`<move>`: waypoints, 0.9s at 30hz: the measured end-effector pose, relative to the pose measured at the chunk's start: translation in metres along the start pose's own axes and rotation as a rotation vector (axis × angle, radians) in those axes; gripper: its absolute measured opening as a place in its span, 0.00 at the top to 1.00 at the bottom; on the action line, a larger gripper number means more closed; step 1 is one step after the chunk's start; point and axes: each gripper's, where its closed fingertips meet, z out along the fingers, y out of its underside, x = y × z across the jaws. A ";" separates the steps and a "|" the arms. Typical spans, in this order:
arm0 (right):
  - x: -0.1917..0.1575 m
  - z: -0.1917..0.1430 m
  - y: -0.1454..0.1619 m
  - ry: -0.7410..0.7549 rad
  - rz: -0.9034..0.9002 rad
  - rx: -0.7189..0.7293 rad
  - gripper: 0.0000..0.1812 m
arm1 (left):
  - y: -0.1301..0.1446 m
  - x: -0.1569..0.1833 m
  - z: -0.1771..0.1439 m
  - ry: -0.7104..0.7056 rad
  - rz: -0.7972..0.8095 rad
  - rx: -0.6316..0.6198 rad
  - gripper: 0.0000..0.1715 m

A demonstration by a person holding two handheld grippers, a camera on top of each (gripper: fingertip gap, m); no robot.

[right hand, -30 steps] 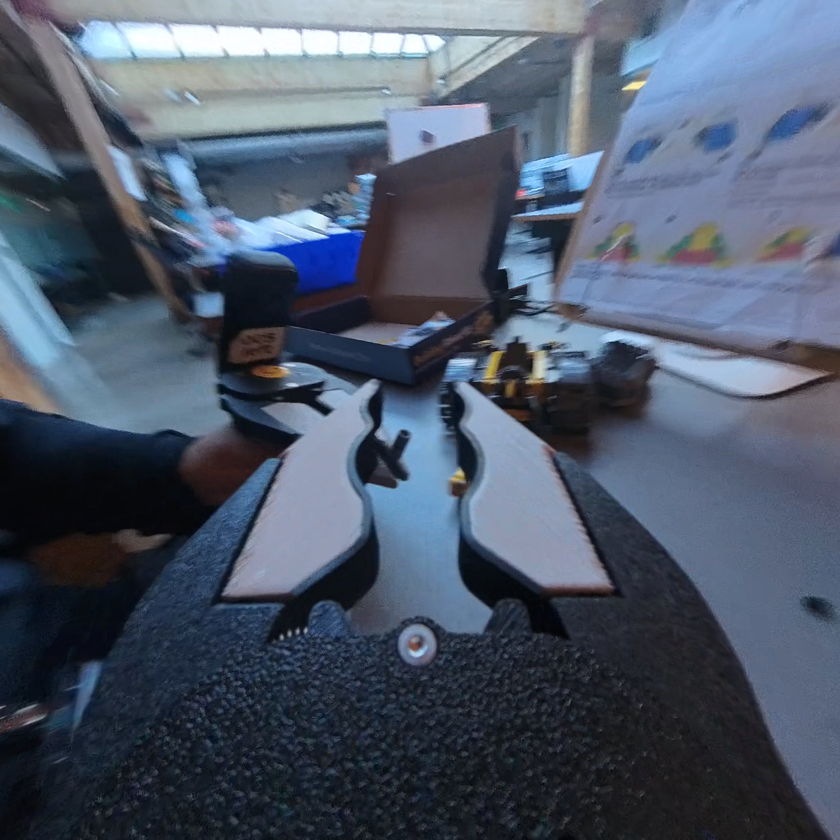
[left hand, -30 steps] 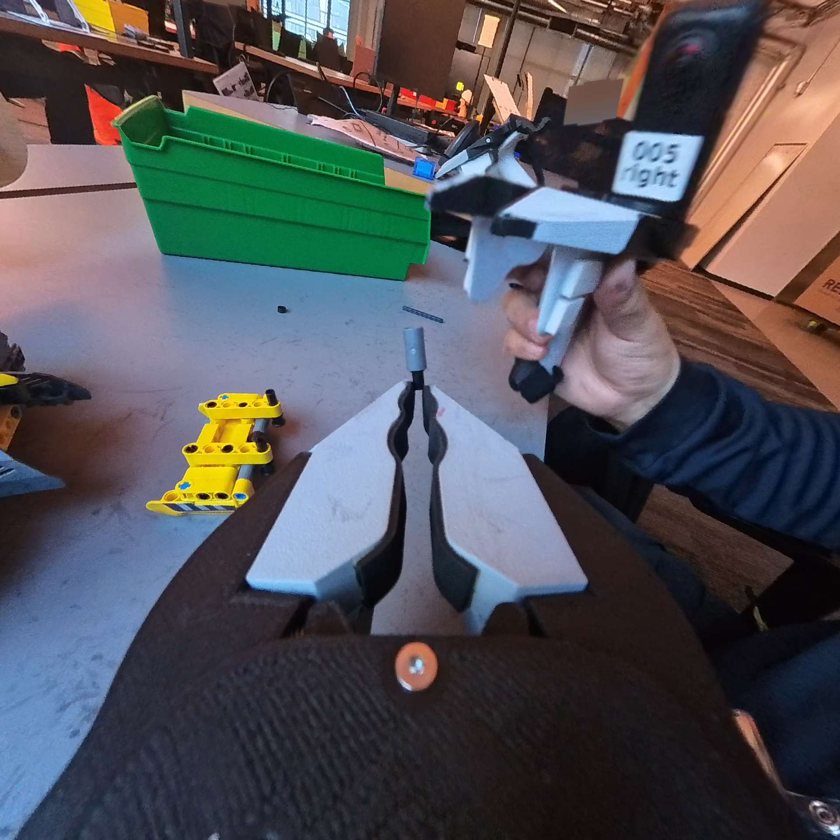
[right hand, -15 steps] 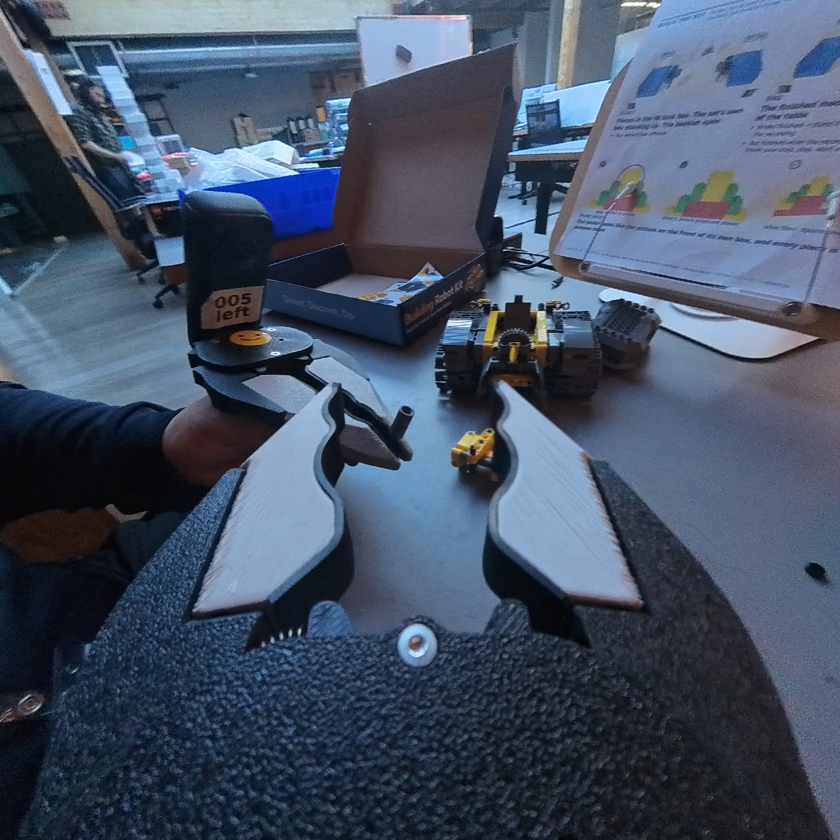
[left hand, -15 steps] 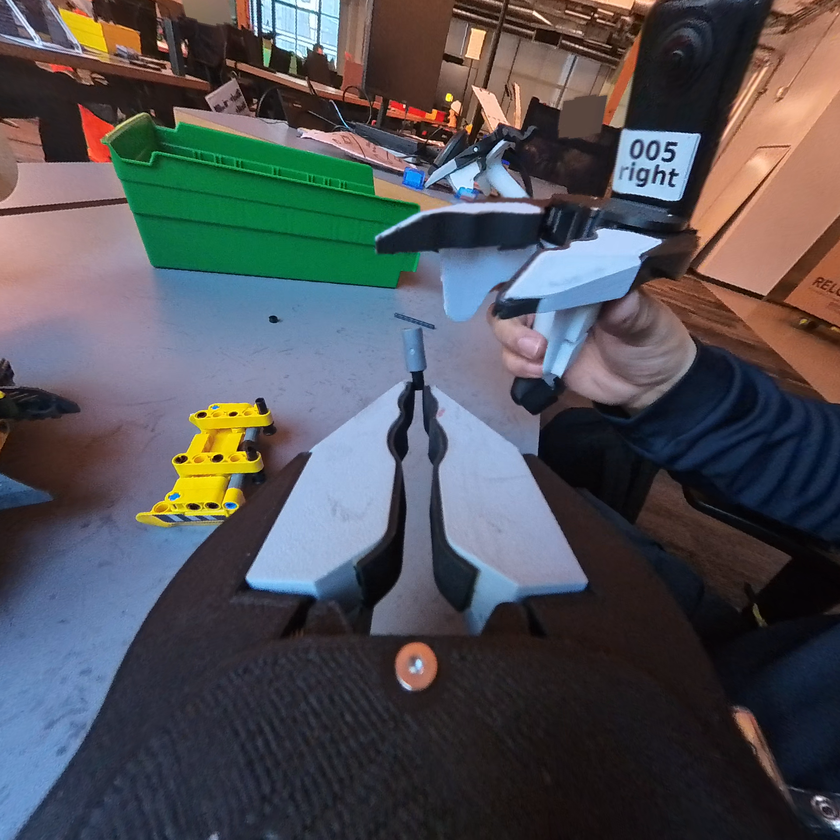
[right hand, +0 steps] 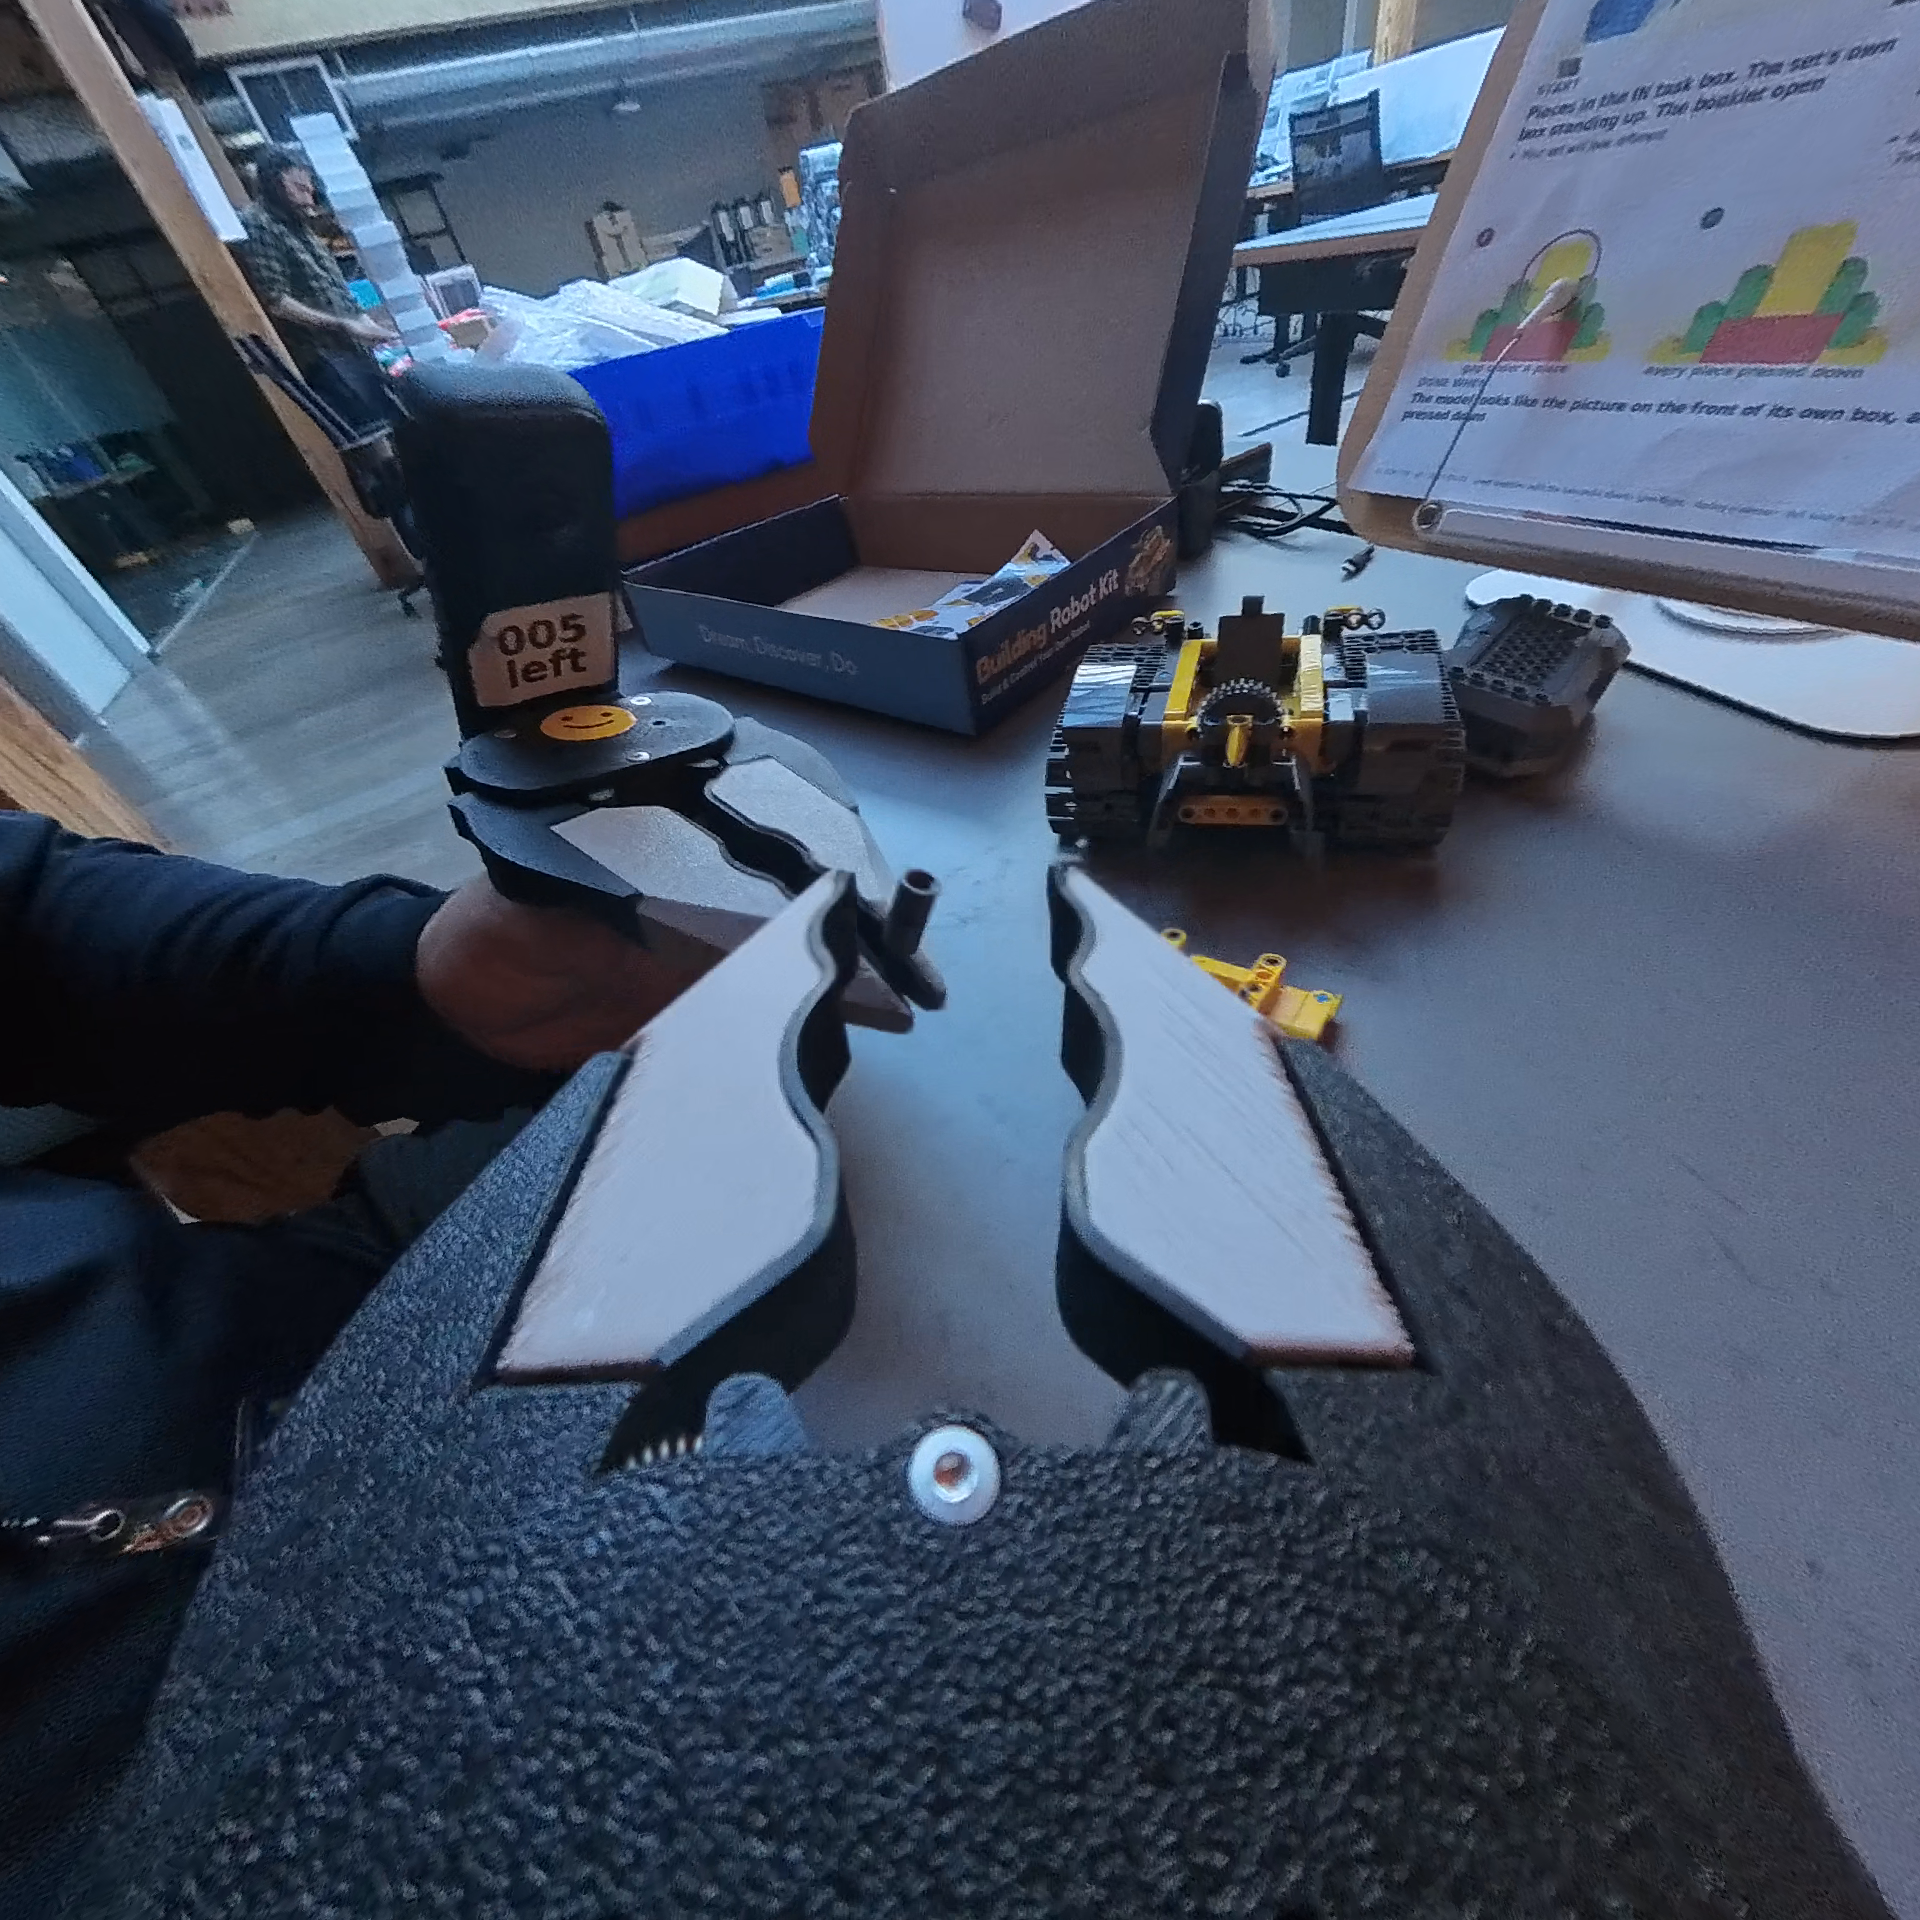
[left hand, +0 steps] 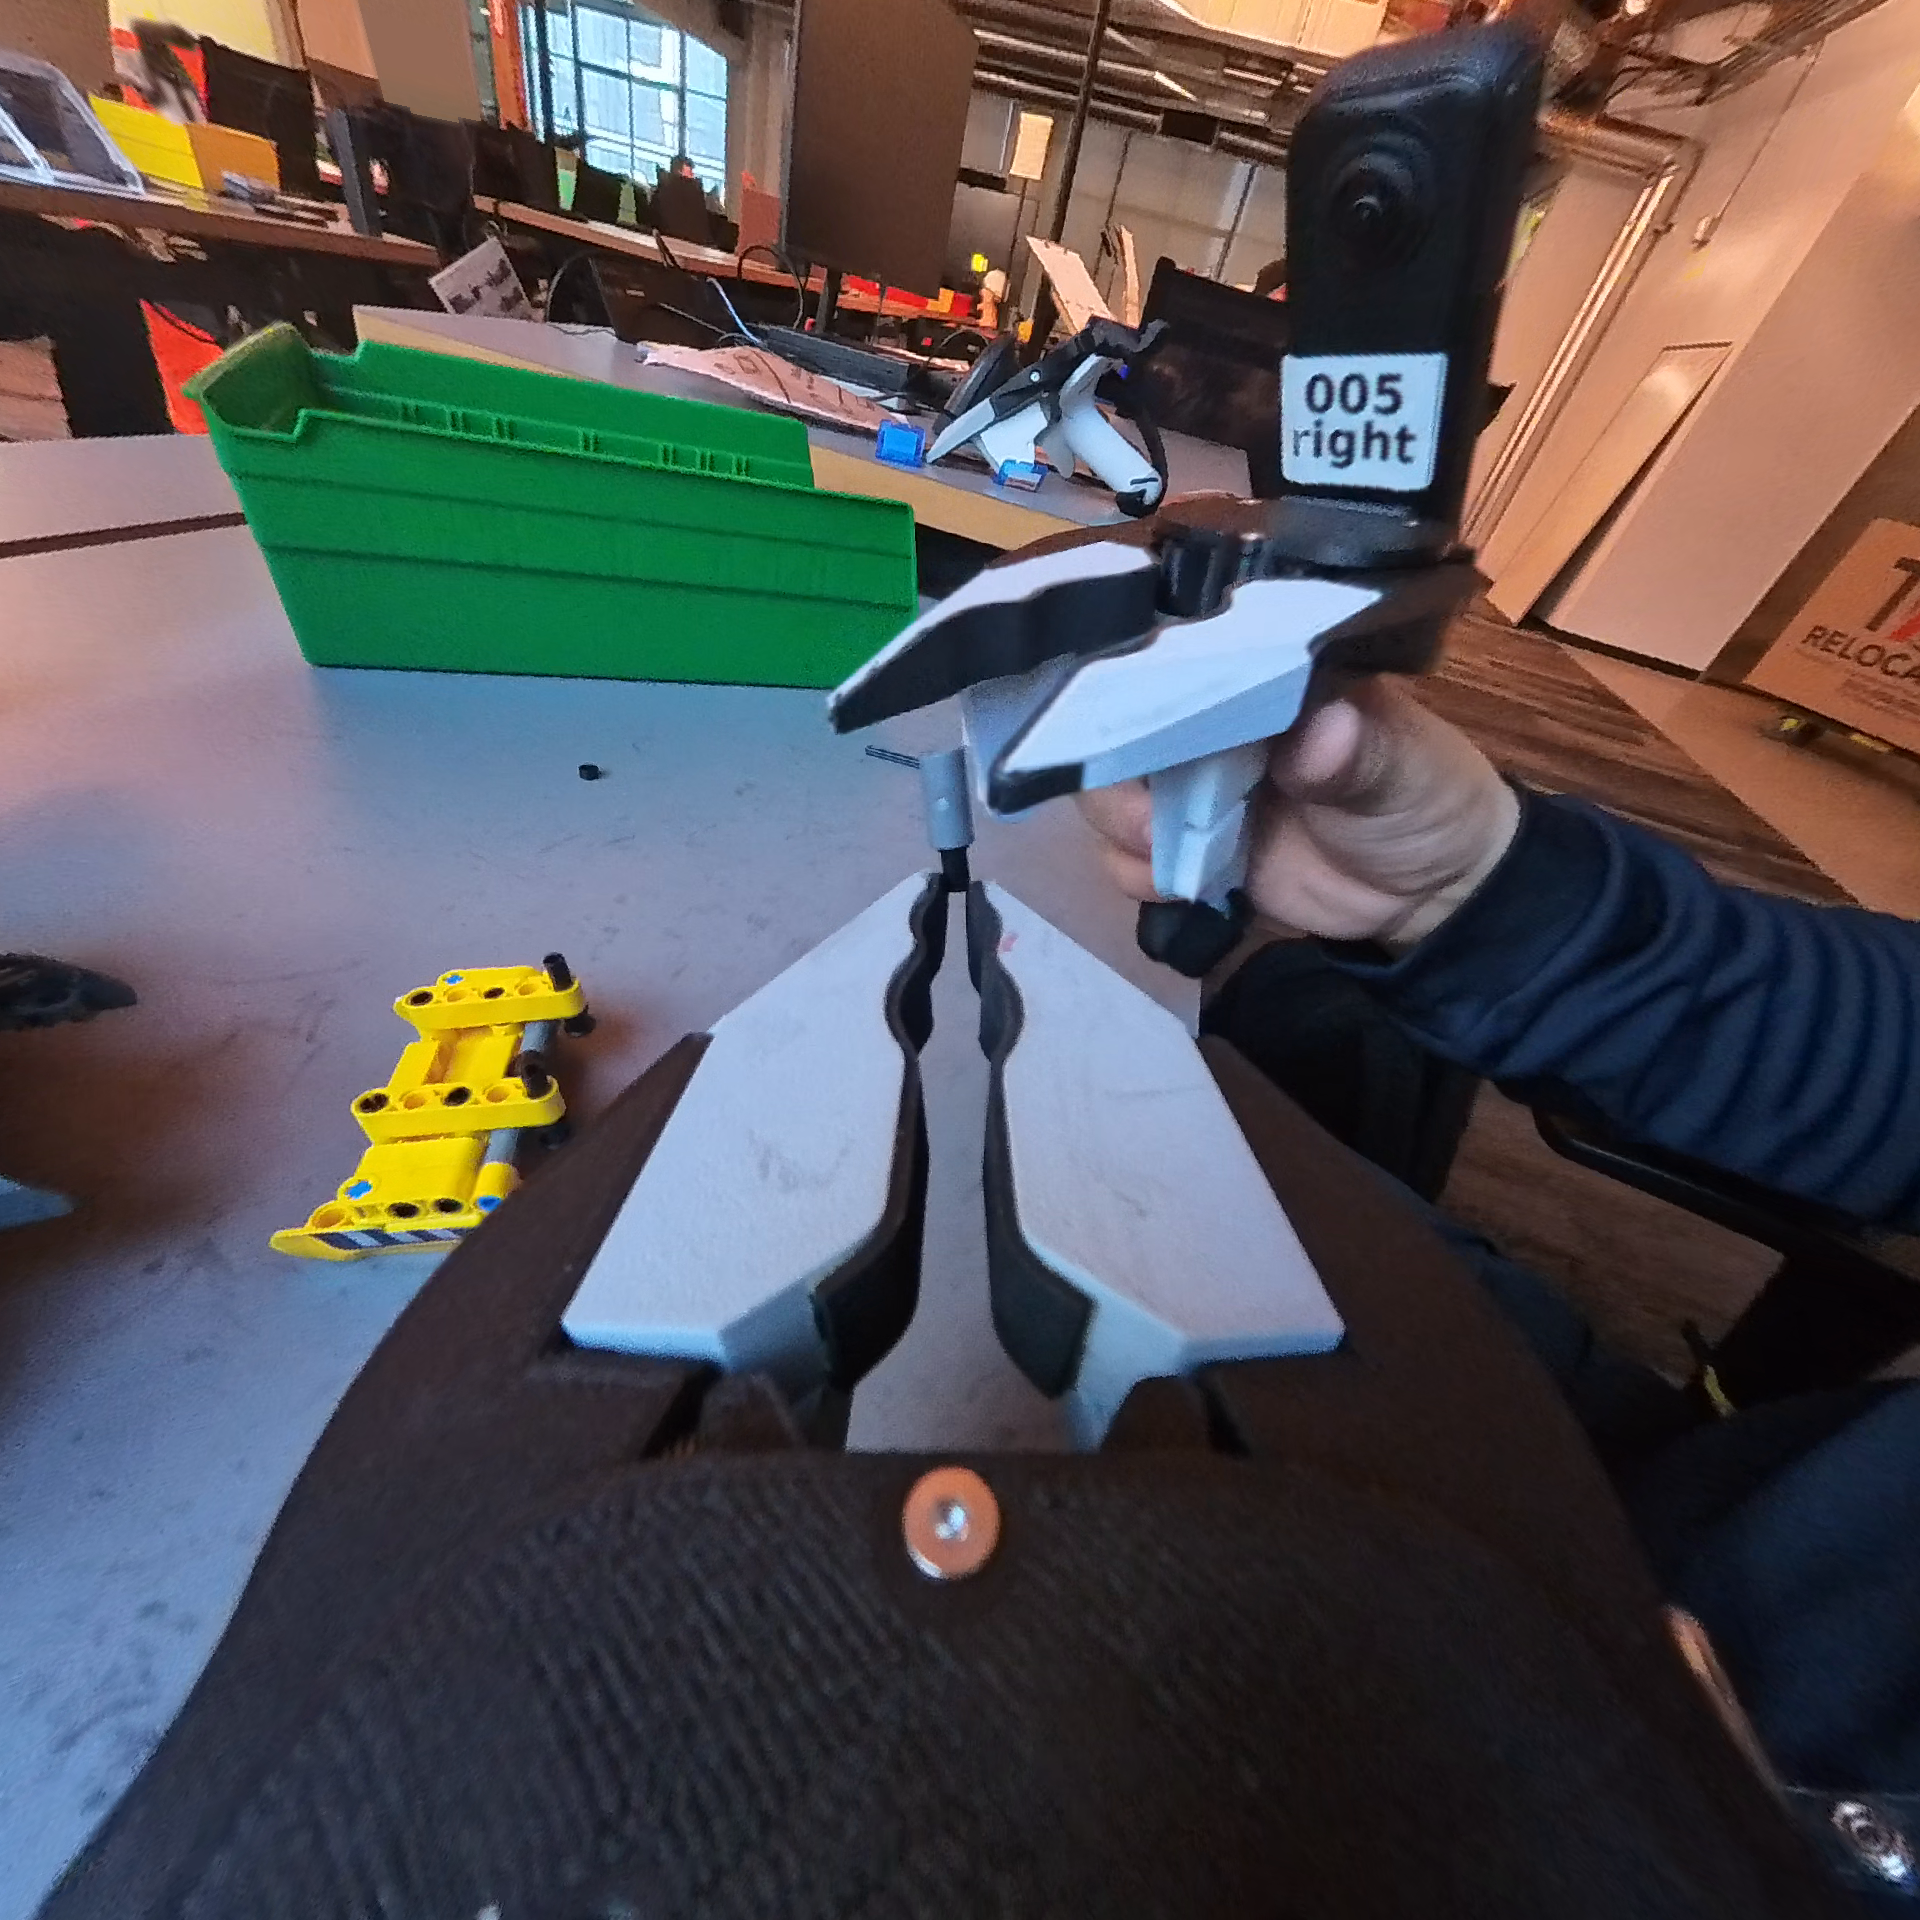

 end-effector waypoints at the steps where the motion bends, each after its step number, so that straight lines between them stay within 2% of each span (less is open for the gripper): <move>1: 0.002 -0.002 0.000 0.008 -0.002 -0.005 0.81 | -0.001 0.000 -0.001 -0.004 0.006 0.002 0.99; 8: -0.004 -0.014 -0.011 -0.090 0.068 0.038 0.85 | -0.007 0.002 -0.003 0.003 0.009 0.011 0.99; 14: -0.007 -0.007 -0.001 -0.127 0.107 0.015 0.85 | -0.005 0.004 -0.001 0.004 0.023 0.003 0.99; 18: -0.014 -0.002 0.005 -0.162 0.103 0.004 0.96 | -0.004 0.005 -0.001 0.000 0.043 -0.007 0.99; 24: -0.015 0.001 0.005 -0.171 0.137 0.027 0.97 | -0.003 0.004 0.000 0.002 0.024 0.000 0.99; 27: -0.012 0.003 0.009 -0.177 0.184 0.025 0.97 | -0.004 0.003 0.000 -0.001 0.008 0.002 0.91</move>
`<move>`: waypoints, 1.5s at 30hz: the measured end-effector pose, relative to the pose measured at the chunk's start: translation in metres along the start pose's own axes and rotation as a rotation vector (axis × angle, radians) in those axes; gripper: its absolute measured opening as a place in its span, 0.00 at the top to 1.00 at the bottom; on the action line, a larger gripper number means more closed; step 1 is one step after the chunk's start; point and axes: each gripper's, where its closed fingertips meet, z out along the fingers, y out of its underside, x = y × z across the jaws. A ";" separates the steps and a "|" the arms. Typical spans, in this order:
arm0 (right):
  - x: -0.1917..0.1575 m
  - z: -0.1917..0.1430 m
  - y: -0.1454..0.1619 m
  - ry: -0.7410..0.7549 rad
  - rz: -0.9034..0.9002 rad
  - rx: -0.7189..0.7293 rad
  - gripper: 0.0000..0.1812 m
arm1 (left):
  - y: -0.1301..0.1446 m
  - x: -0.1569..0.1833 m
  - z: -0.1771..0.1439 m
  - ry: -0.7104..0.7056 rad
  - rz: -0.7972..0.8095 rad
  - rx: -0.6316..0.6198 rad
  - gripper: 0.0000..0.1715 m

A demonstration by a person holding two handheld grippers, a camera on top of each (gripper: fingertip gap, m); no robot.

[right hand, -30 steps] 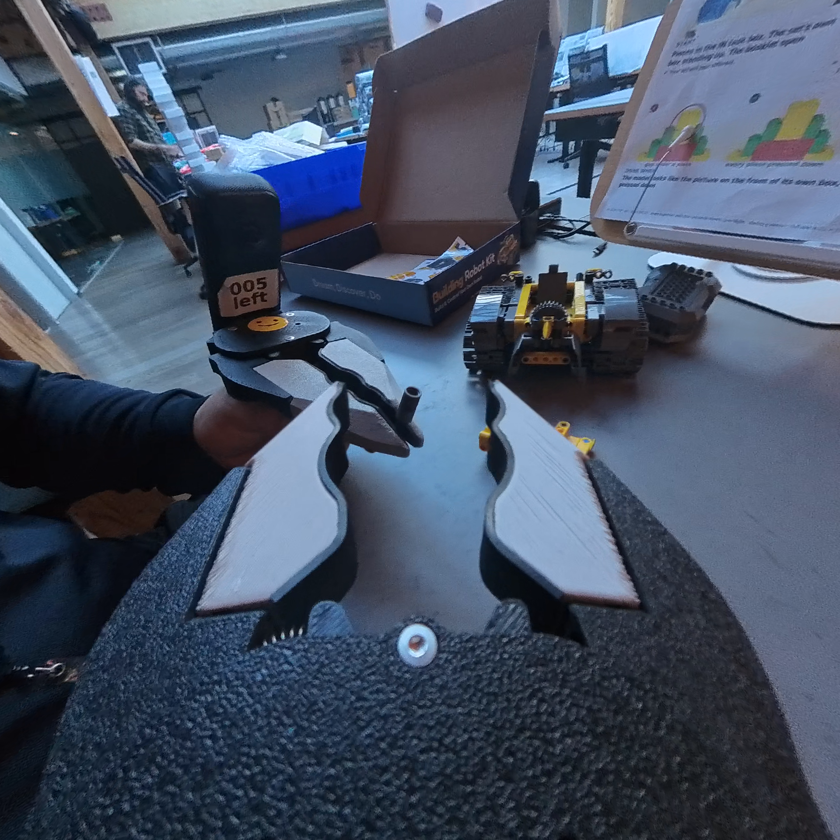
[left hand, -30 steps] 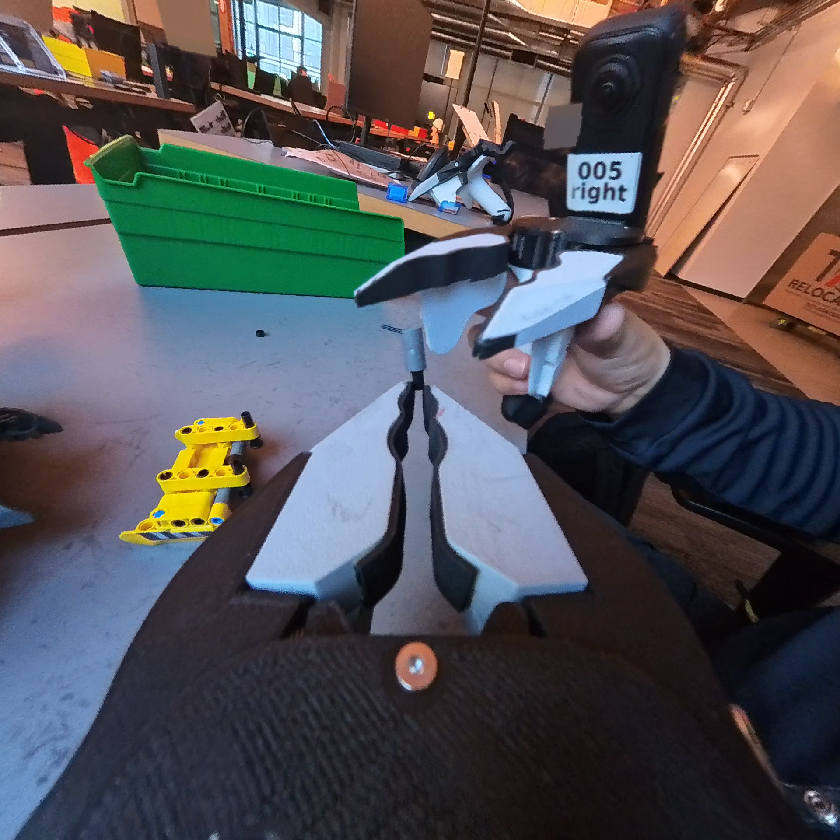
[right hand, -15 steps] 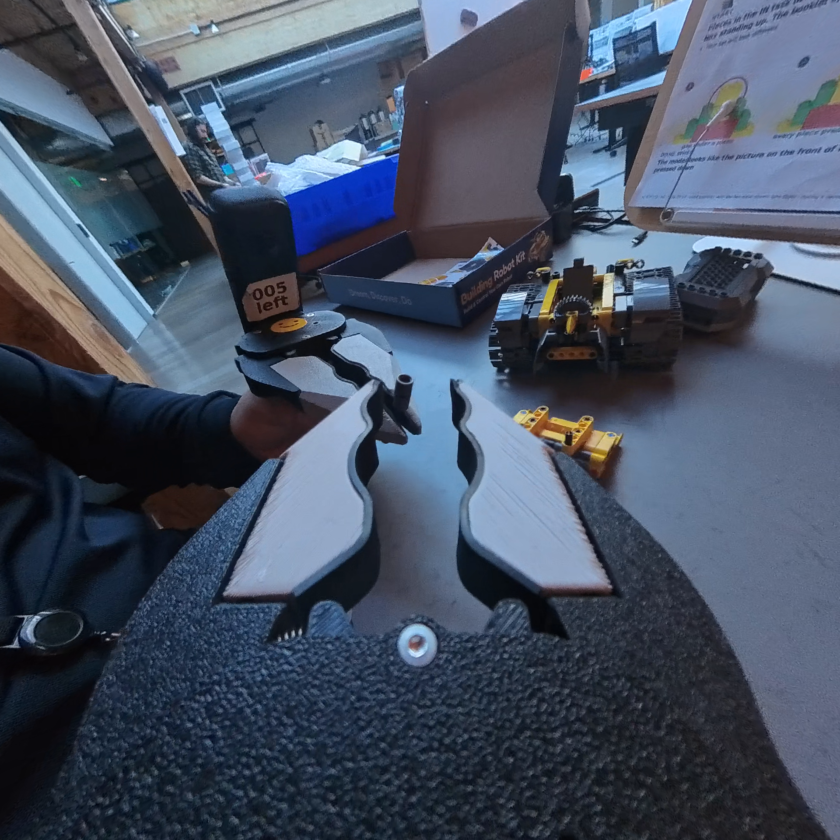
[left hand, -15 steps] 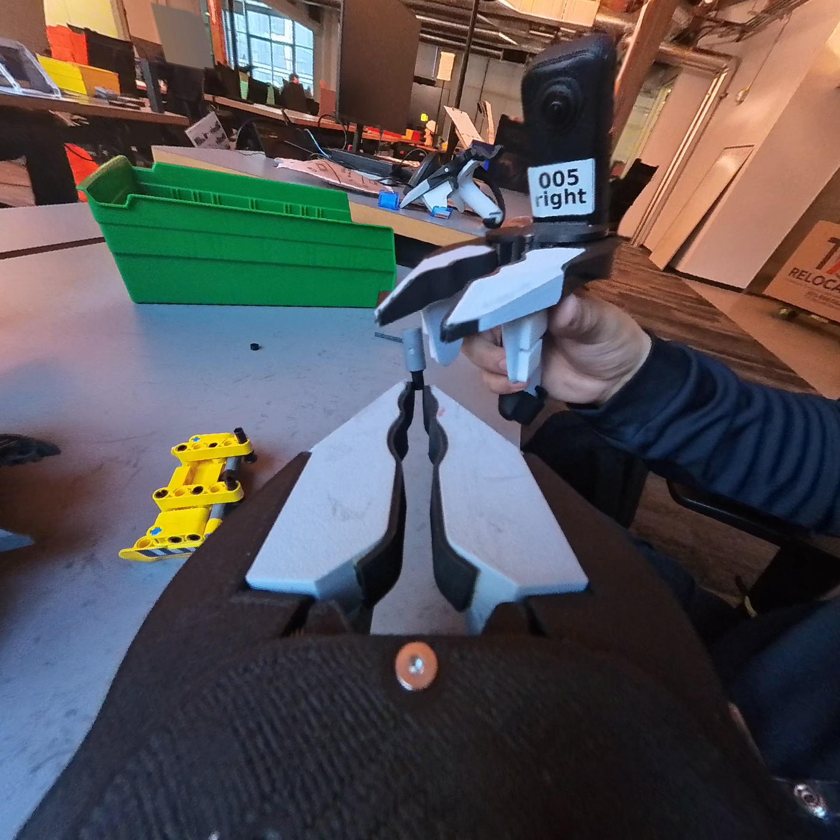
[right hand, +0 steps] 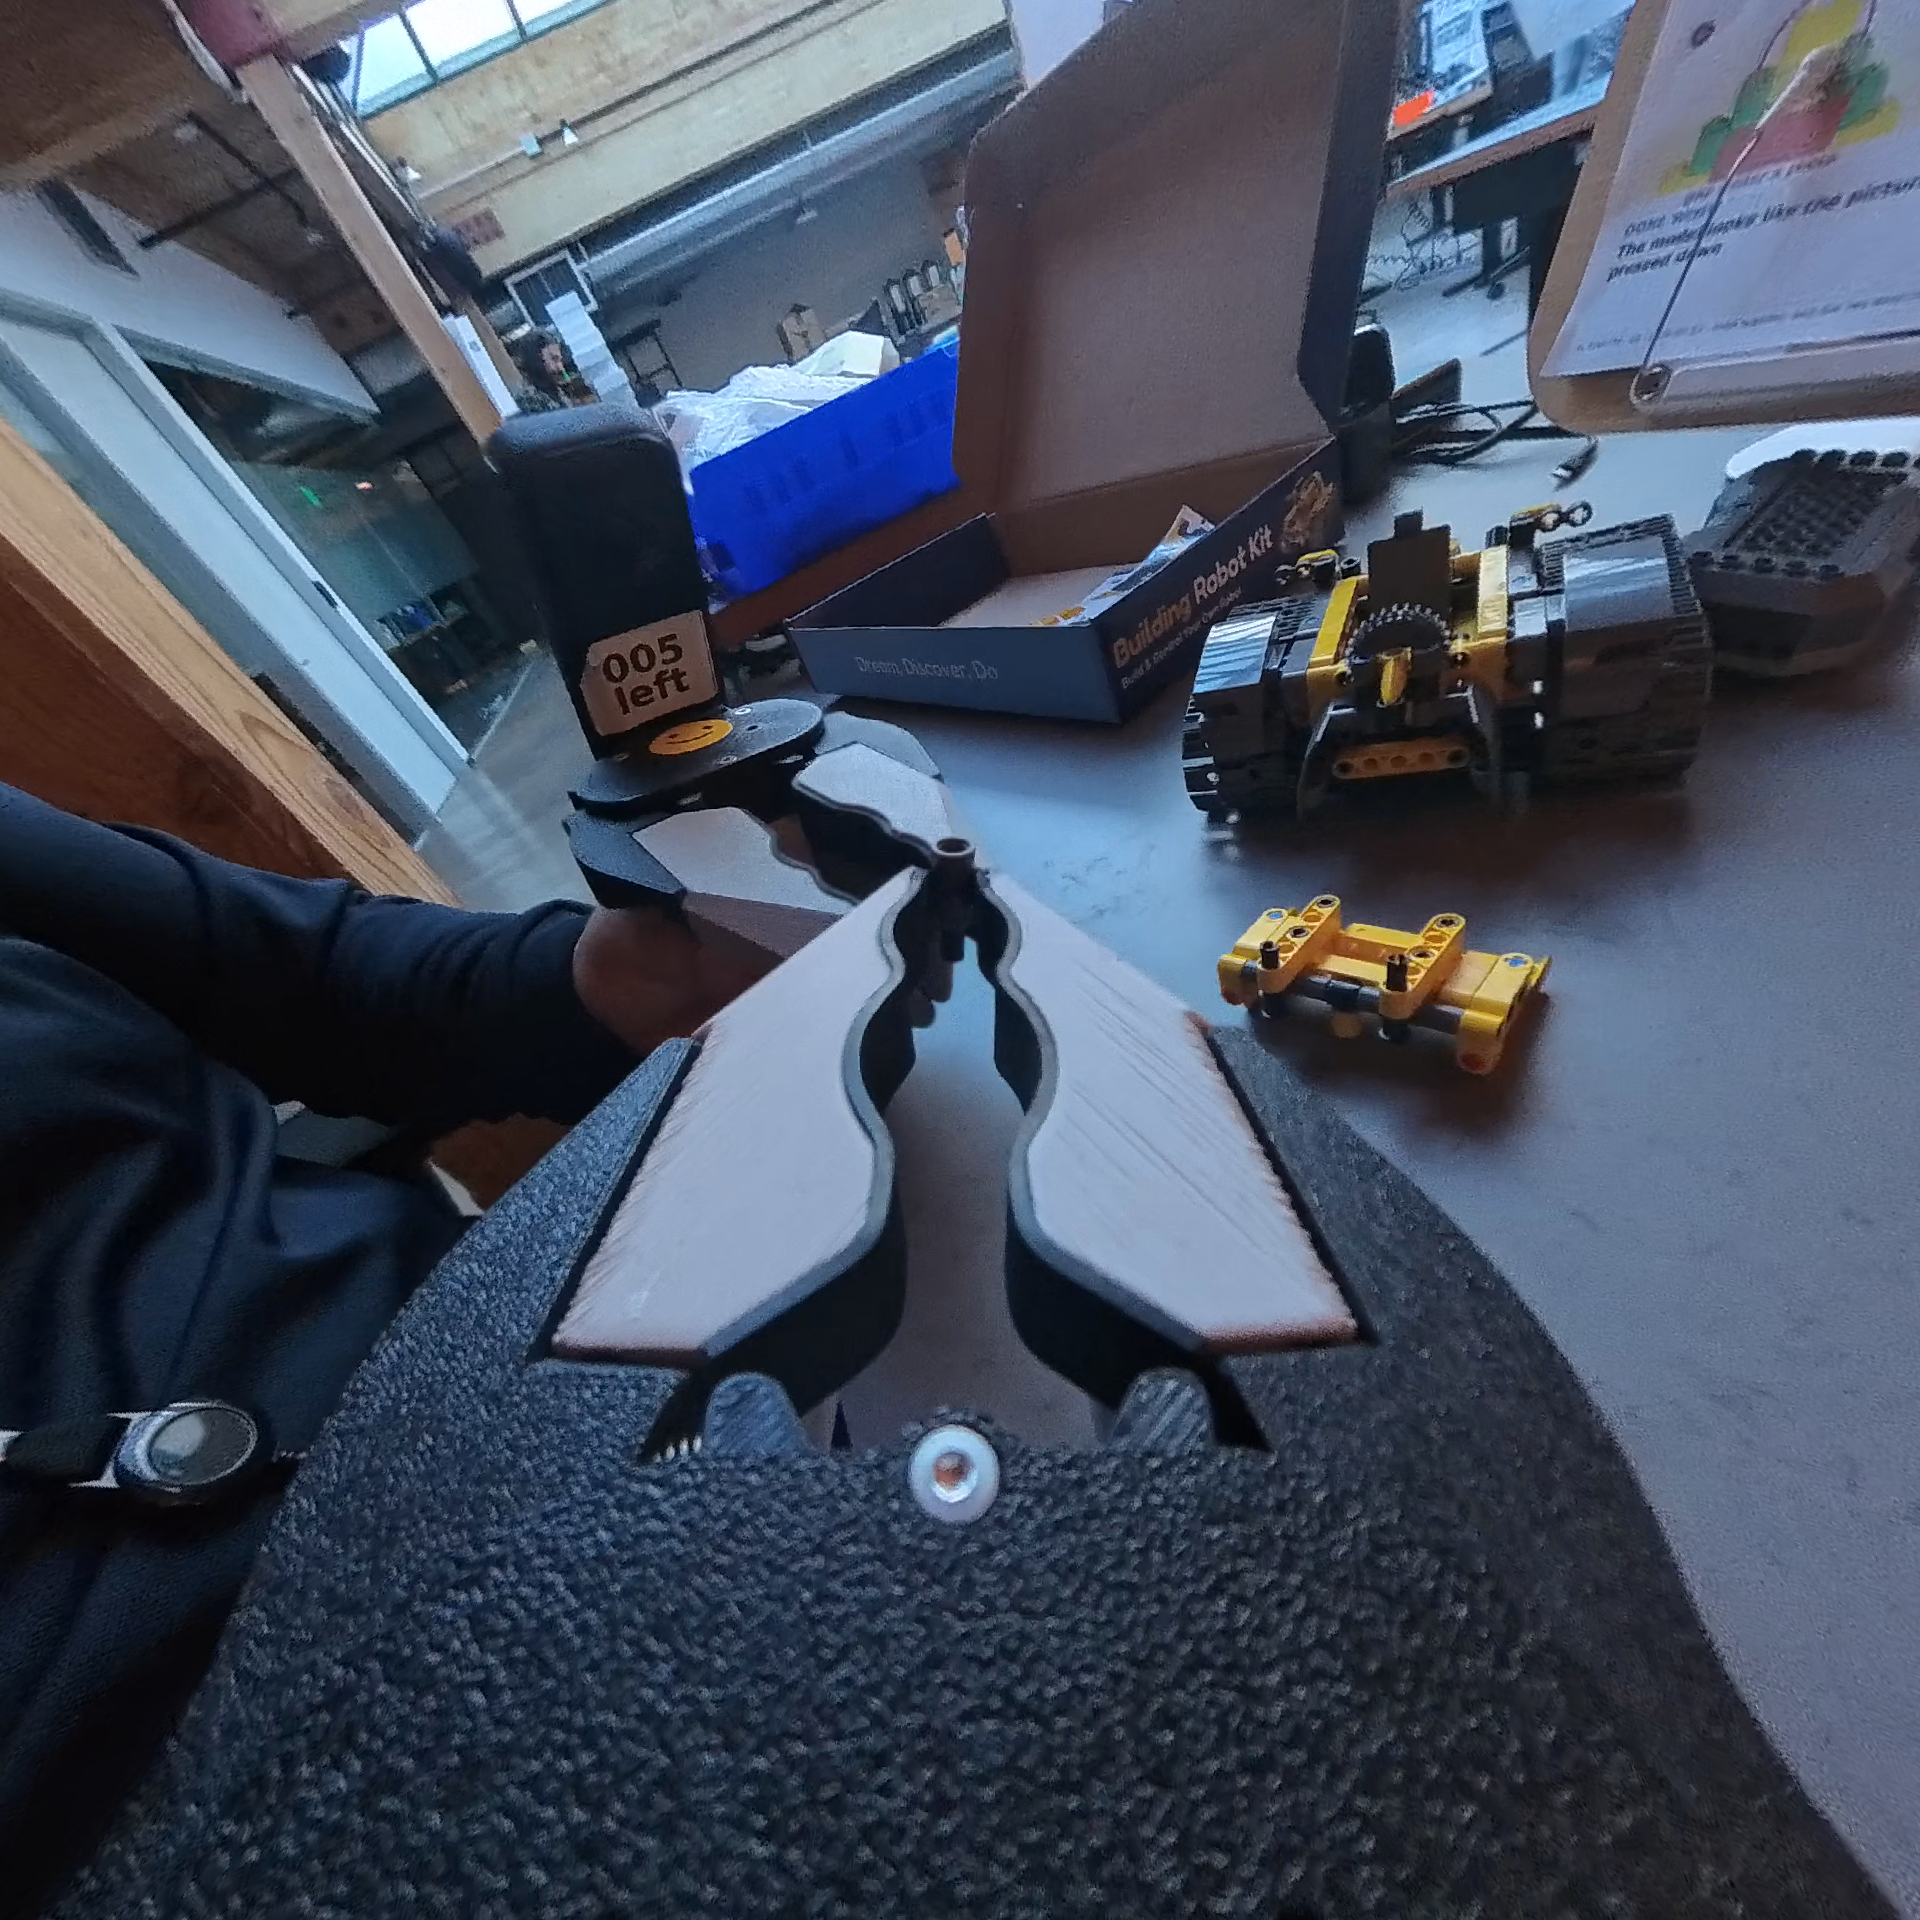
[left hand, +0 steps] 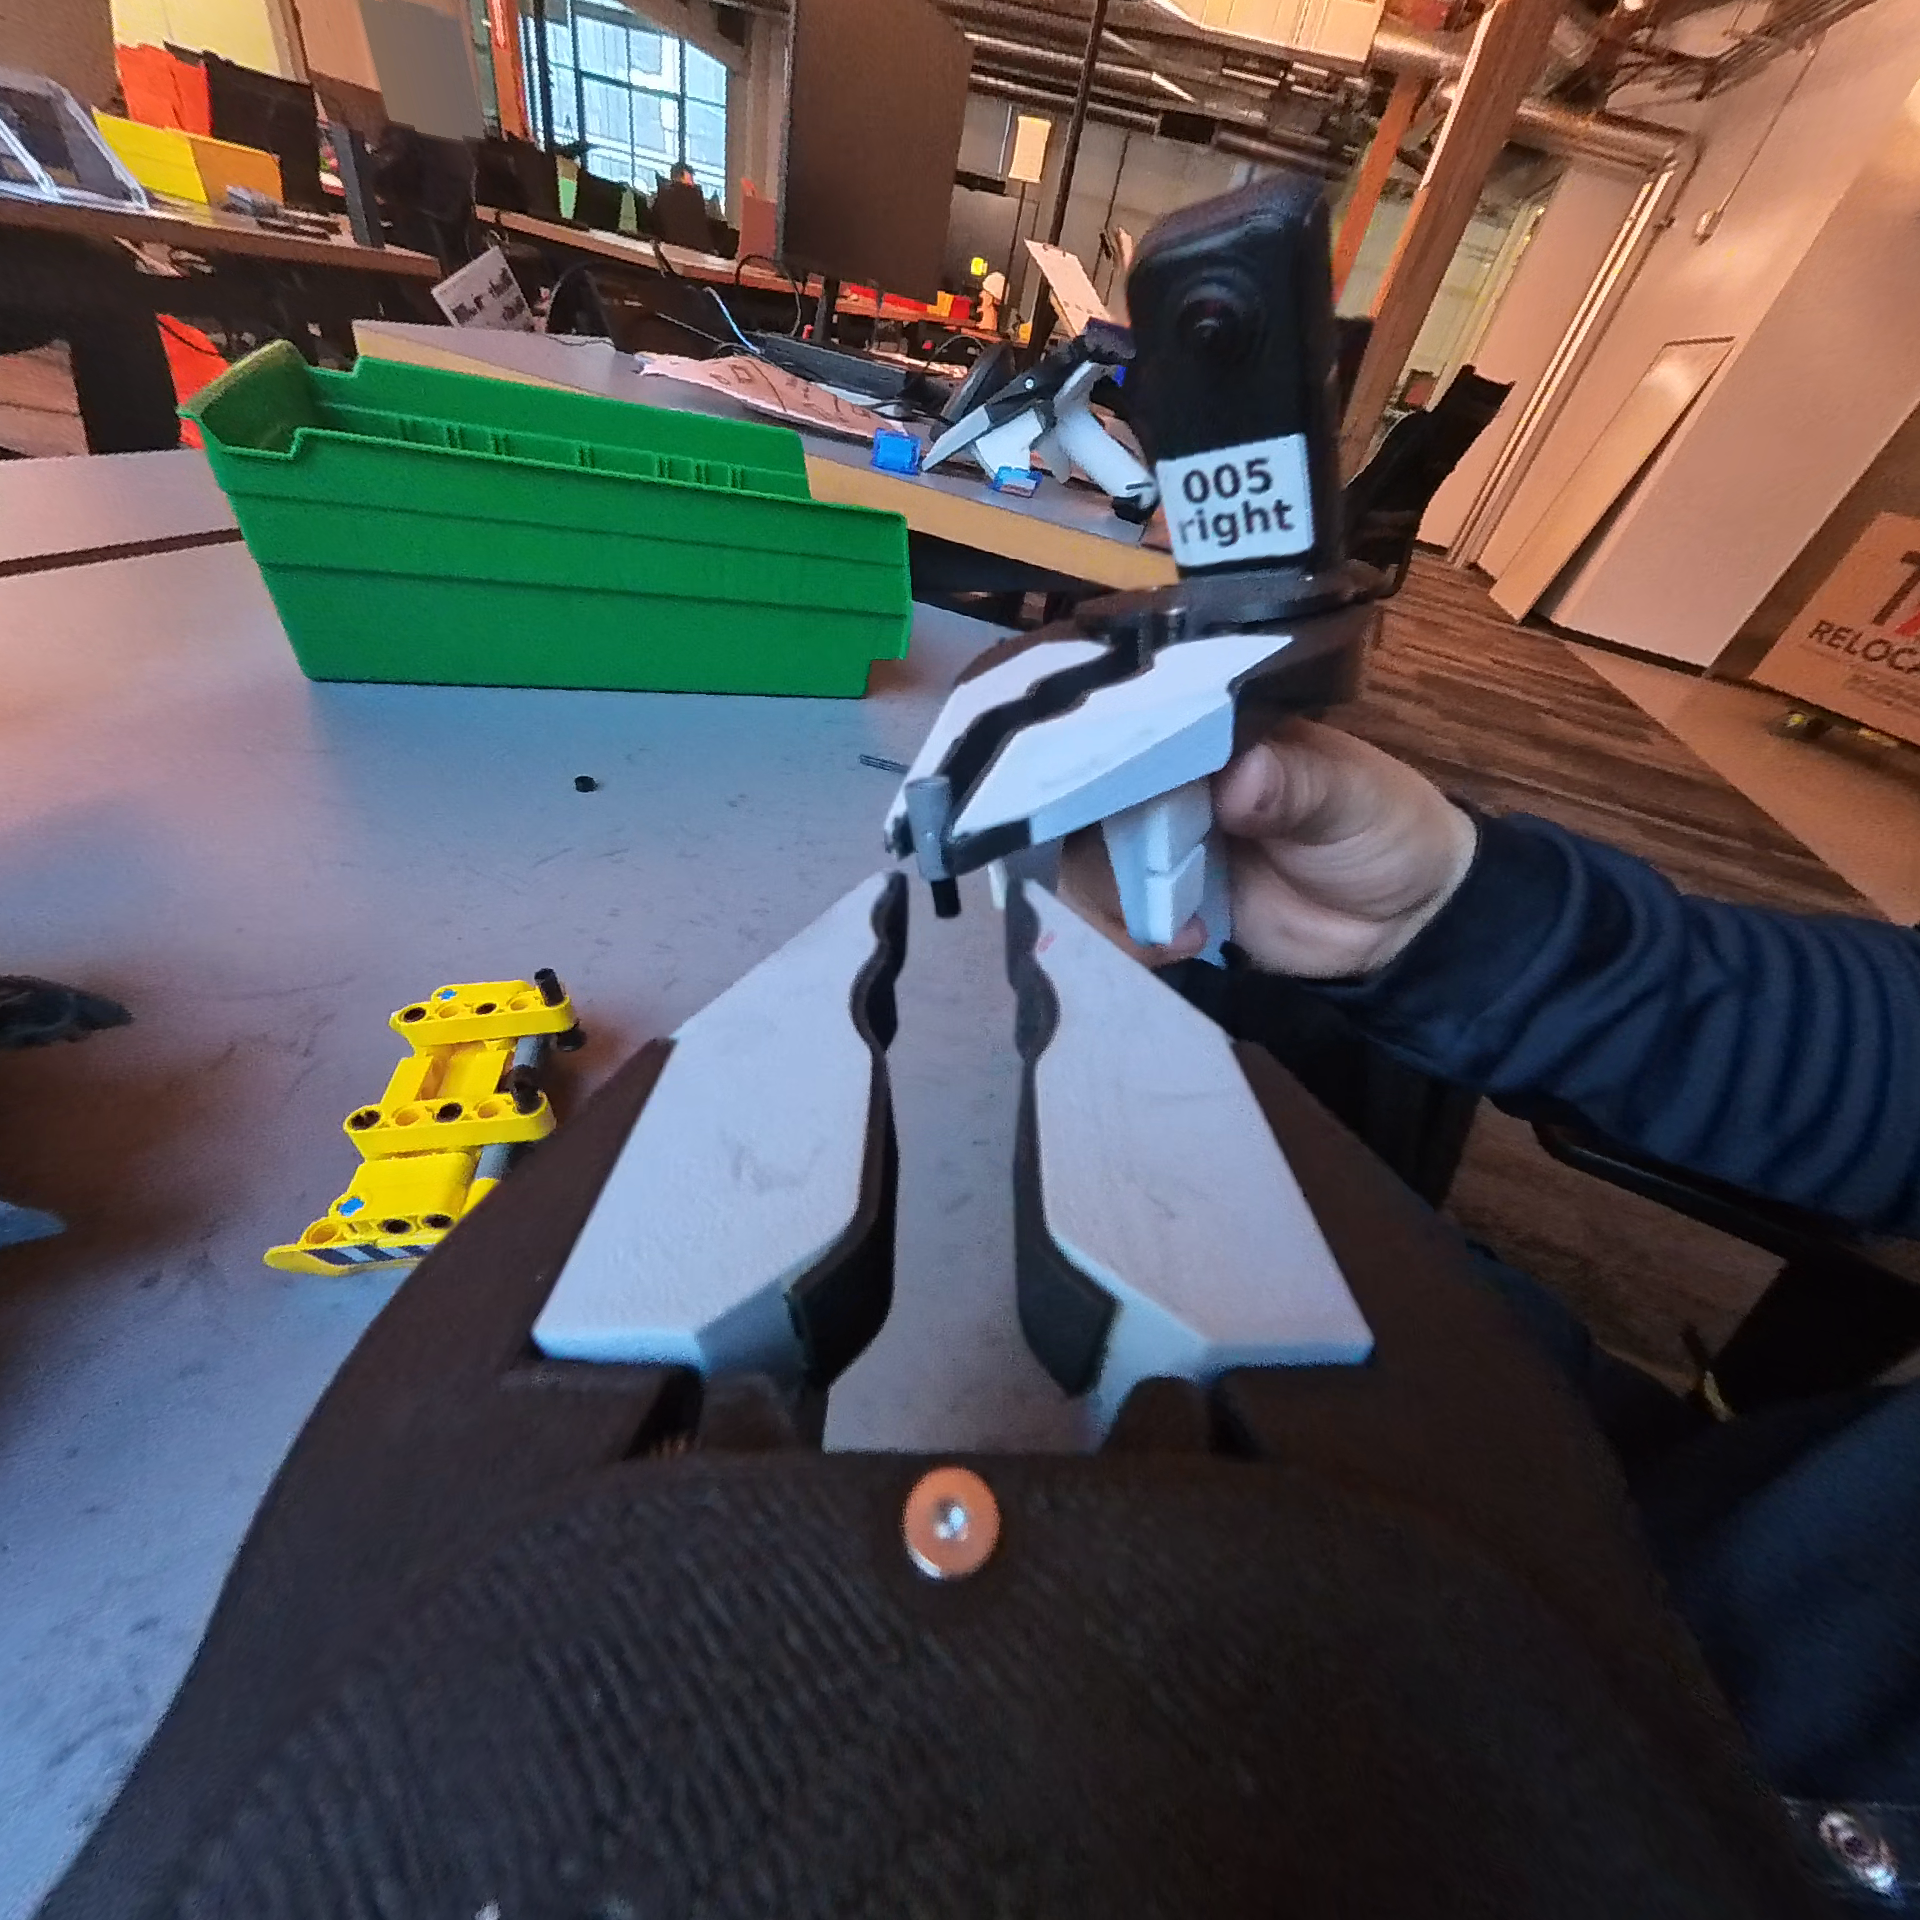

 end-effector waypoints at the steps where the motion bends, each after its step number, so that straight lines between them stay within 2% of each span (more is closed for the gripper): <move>1: 0.000 0.001 0.000 -0.006 0.012 0.005 0.97 | 0.000 0.000 0.000 0.000 0.001 -0.001 0.91; 4: -0.003 0.003 0.000 -0.039 0.045 0.021 0.97 | 0.000 -0.002 -0.001 -0.023 0.026 -0.002 0.97; 7: -0.003 0.004 0.002 -0.042 0.047 0.018 0.97 | 0.003 -0.005 -0.002 -0.029 0.013 -0.019 0.98; 13: 0.002 0.007 0.004 0.049 -0.050 0.007 0.98 | 0.008 -0.009 -0.003 -0.029 -0.063 -0.018 0.99; 24: -0.010 -0.003 -0.033 0.101 -0.001 0.258 0.99 | -0.028 0.004 -0.003 0.010 -0.093 0.088 0.99; 25: -0.009 -0.008 -0.041 0.109 0.023 0.318 0.98 | -0.022 0.005 -0.002 0.007 -0.085 0.050 0.99; 27: 0.008 -0.060 -0.088 0.104 0.163 0.606 0.98 | 0.017 0.011 0.003 0.014 -0.074 -0.066 0.99; 28: 0.016 -0.085 -0.106 0.103 0.170 0.670 0.98 | 0.025 0.018 0.001 0.061 -0.127 -0.091 0.99; 29: 0.021 -0.094 -0.111 0.133 0.113 0.615 0.99 | 0.017 0.017 -0.002 0.052 -0.128 -0.034 0.99; 30: 0.023 -0.092 -0.104 0.153 0.069 0.503 0.98 | 0.014 0.013 -0.005 0.038 -0.106 -0.026 0.99; 31: 0.020 -0.090 -0.100 0.152 0.050 0.453 0.98 | 0.020 0.007 -0.004 0.022 -0.094 -0.068 0.99; 33: 0.011 -0.086 -0.096 0.110 0.037 0.452 0.98 | 0.017 0.004 -0.004 0.036 -0.120 -0.057 0.99; 36: 0.003 -0.064 -0.080 0.002 0.076 0.342 0.98 | 0.019 0.007 -0.002 0.044 -0.103 -0.070 0.99; 39: 0.001 -0.048 -0.061 -0.038 0.088 0.228 0.98 | 0.020 0.008 -0.001 0.035 -0.066 -0.082 0.99; 42: 0.010 -0.036 -0.027 0.001 0.078 0.006 0.97 | 0.020 0.004 -0.002 0.013 -0.023 -0.089 0.99; 43: 0.017 -0.036 -0.015 0.040 0.059 -0.068 0.98 | 0.019 0.001 -0.003 -0.004 0.001 -0.088 0.99; 45: 0.037 -0.046 -0.011 0.173 -0.017 -0.121 0.97 | 0.018 -0.005 -0.006 -0.043 0.066 -0.091 0.99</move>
